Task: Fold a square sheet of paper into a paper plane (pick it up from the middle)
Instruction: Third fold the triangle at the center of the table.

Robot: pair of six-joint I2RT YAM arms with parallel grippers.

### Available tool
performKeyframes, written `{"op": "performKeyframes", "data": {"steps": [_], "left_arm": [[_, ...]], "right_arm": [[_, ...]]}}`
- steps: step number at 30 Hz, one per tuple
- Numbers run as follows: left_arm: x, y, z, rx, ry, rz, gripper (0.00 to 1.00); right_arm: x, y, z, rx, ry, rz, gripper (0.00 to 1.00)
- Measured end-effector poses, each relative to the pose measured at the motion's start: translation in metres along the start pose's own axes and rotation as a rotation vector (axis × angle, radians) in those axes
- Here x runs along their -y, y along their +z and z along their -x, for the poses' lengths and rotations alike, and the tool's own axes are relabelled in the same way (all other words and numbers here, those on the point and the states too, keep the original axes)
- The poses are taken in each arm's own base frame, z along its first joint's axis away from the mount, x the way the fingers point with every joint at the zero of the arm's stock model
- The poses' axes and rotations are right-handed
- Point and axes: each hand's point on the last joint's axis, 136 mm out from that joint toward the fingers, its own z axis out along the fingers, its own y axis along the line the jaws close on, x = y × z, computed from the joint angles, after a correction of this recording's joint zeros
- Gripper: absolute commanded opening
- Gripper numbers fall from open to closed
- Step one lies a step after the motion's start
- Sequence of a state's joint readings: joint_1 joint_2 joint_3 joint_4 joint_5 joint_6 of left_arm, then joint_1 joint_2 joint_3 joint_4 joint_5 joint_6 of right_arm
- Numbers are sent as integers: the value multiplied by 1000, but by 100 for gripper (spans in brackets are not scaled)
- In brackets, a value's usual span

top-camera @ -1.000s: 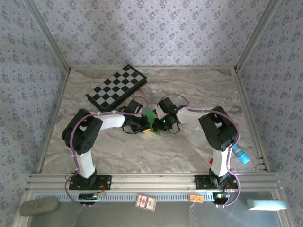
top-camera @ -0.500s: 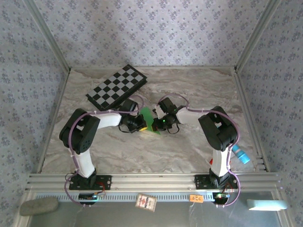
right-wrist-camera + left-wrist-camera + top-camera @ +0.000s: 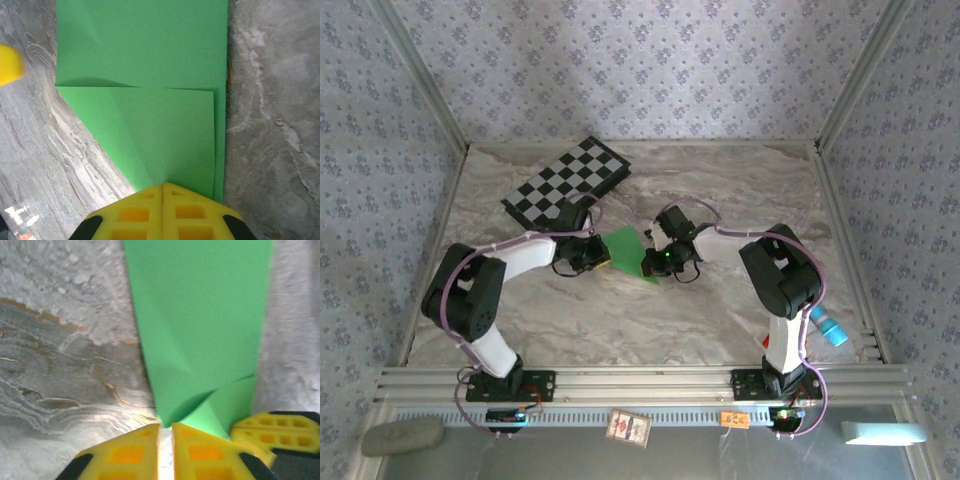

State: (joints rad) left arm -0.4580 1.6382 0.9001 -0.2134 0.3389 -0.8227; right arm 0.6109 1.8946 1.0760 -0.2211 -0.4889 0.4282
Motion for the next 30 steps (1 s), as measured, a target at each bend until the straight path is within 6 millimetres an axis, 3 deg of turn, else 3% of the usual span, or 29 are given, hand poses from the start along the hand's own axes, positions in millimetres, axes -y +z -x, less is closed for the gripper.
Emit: {"op": "performKeyframes", "data": {"steps": [4,7,12,15,23,30], "left_arm": [[17,-22,8,70,1,-60,25],[23,-32,9,106,-17,-100,33],[24,-30,0,110,-55,-132,44],[27,-26,-7,105,-65,-152,45],[56,-2,-22,85,-48,-243,29],[48,27,-30,60,-75,-206,18]], "right_arm": [[-3,-4,2,10,30,10,15],[-16,-19,13,60,25,35,22],[-49,-51,38,188,-73,108,36],[-57,-58,41,219,-132,106,33],[-48,-49,32,184,-148,59,17],[-38,-37,28,155,-133,42,15]]}}
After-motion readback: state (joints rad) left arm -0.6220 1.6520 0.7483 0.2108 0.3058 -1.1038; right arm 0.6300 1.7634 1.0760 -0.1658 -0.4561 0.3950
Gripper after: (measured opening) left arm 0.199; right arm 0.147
